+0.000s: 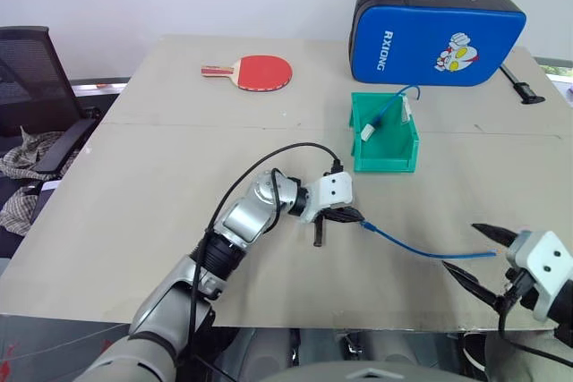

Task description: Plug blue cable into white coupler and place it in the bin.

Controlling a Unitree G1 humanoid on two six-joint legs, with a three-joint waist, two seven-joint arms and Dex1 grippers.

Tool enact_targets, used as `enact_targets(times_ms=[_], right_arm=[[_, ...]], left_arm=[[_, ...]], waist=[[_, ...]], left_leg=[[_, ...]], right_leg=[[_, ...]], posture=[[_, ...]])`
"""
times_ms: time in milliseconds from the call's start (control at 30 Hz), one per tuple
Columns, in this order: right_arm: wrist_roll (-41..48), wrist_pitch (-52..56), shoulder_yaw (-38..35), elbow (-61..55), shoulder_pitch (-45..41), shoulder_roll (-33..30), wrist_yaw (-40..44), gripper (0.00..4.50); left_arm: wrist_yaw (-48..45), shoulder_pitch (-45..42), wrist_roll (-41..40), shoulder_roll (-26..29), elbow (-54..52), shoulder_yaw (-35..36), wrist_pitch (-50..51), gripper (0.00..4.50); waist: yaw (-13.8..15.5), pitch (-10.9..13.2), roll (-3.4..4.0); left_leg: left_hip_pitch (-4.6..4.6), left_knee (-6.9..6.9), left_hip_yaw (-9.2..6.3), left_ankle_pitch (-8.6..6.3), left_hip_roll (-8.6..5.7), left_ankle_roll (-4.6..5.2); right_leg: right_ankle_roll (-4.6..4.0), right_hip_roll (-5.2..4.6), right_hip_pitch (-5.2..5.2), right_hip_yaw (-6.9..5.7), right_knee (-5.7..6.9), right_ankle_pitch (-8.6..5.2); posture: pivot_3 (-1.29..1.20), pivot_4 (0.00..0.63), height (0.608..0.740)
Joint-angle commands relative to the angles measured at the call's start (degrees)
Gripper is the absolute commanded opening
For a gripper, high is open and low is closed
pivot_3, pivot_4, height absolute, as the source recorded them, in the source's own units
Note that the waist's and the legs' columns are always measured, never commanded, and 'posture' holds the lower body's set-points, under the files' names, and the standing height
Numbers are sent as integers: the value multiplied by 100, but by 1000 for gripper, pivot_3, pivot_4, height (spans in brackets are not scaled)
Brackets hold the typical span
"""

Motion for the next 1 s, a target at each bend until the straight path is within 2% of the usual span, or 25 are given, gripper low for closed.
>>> enact_targets(times_ms=[33, 100, 133, 233, 633, 1000], right_arm=[[-51, -20, 208, -177, 55, 64, -183, 4461], [-48, 1, 343, -227, 84, 91, -247, 4461], [-42, -2, 389, -241, 98, 93, -269, 4500], [23, -95, 403, -282, 221, 53, -192, 4500], [-6, -532, 389, -253, 699, 46, -58, 4500], [27, -635, 374, -426, 1126, 24, 13, 4500]], left_arm=[[-133, 85, -193, 15, -185, 191, -129, 0], [-334, 80, -418, 20, -284, 291, -70, 0], [-408, 72, -433, 48, -307, 285, -99, 534], [-404, -7, -296, 63, -155, 271, -435, 1696], [-1095, -292, -60, 221, 660, 162, -1685, 1696], [-1197, -982, 571, -408, 2212, -127, -2704, 1696]], waist=[[-3, 0, 0], [-2, 0, 0], [2, 1, 0], [10, 1, 0], [14, 1, -1], [75, 2, -3]], left_leg=[[0, -2, 0, 0, 1, 0], [-2, -3, 0, 0, 2, 0], [-3, -3, -1, 0, 2, 0], [-6, -1, 0, 0, -1, 0], [-4, -1, 1, 0, 0, 1], [-15, 1, 2, -6, -6, 10]], right_leg=[[0, 2, 0, 0, -1, -1], [-3, 2, -1, 1, -1, -3], [-2, 1, -1, -1, -1, -3], [-1, -1, -2, -2, -3, -3], [-2, 0, -1, -2, -4, -4], [2, 17, -1, -6, -16, -5]], posture=[[0, 150, 729], [0, 150, 729], [0, 150, 729], [0, 150, 729], [0, 150, 729], [0, 150, 729]])
